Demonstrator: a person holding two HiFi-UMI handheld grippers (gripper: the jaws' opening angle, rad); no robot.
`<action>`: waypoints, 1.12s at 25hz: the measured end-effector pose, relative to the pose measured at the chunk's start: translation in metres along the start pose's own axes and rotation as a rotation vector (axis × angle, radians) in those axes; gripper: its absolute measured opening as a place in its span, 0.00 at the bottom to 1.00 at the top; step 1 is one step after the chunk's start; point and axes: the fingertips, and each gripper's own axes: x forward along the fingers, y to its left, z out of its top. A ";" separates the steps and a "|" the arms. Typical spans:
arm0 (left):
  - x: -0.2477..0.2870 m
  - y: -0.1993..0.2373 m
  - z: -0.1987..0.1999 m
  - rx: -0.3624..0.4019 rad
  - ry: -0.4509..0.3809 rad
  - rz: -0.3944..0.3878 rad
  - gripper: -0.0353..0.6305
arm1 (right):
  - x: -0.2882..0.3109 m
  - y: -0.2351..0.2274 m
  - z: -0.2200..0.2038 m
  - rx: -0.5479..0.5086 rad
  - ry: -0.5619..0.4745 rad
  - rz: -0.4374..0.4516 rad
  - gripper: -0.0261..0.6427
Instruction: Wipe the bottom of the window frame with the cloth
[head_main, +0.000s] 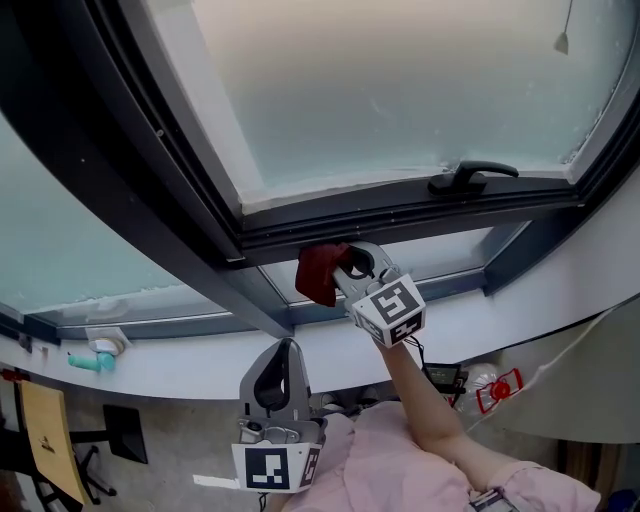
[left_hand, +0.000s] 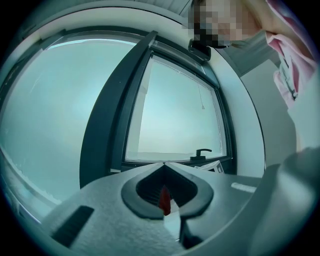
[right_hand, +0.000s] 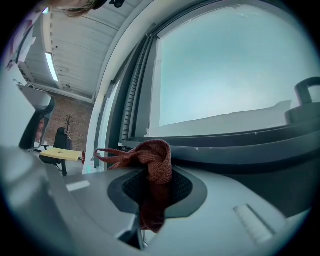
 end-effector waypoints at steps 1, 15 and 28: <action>0.001 -0.003 -0.001 0.000 0.001 0.000 0.05 | -0.002 -0.001 0.000 -0.002 -0.001 0.006 0.13; 0.006 -0.024 -0.009 0.005 0.011 0.041 0.05 | -0.019 -0.021 -0.002 -0.012 0.000 0.022 0.13; 0.006 -0.028 -0.008 0.012 0.010 0.042 0.05 | -0.025 -0.028 -0.002 -0.019 0.003 0.010 0.13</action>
